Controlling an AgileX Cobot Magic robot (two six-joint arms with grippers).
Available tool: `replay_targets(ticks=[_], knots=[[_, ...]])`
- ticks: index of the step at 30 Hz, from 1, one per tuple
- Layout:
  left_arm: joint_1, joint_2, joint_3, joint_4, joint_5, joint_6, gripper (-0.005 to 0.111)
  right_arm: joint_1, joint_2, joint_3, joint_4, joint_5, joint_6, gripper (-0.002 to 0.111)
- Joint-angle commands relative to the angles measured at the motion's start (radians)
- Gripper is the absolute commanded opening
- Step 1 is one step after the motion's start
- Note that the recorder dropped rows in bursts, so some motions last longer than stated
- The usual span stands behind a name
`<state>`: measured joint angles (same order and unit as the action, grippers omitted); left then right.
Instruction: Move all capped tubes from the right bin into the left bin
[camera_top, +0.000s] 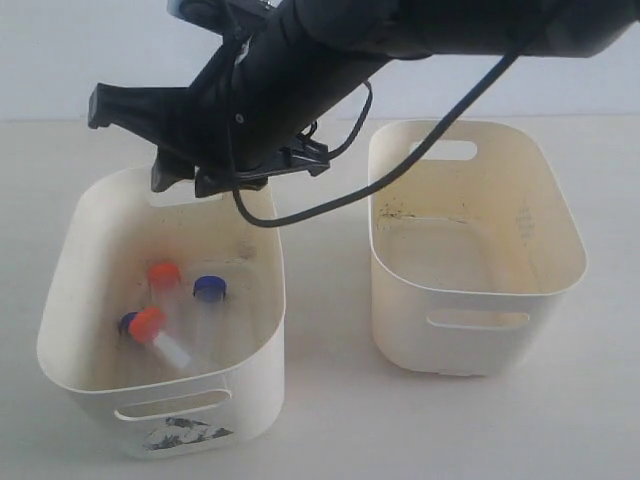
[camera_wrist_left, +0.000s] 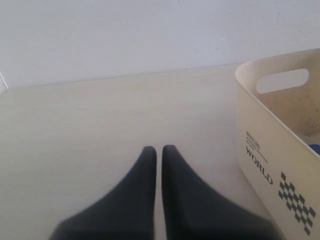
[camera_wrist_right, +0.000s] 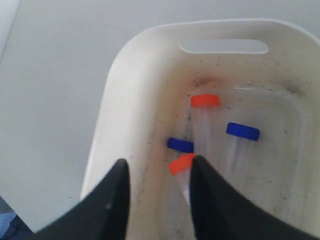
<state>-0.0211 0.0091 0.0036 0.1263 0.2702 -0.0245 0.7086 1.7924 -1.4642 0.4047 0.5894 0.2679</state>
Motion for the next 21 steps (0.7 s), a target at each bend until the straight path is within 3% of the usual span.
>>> replay_targets(ticks=[1, 9, 21], knots=[[0.001, -0.002, -0.004, -0.011, -0.009, -0.012, 0.004, 0.001, -0.091, -0.003, 0.001, 0.057, -0.087, 0.0], [0.001, -0.002, -0.004, -0.011, -0.009, -0.012, 0.004, 0.001, -0.226, -0.001, 0.005, 0.314, -0.11, 0.0], [0.001, -0.002, -0.004, -0.011, -0.009, -0.012, 0.004, -0.001, -0.247, -0.001, 0.0, 0.319, -0.126, 0.0]])
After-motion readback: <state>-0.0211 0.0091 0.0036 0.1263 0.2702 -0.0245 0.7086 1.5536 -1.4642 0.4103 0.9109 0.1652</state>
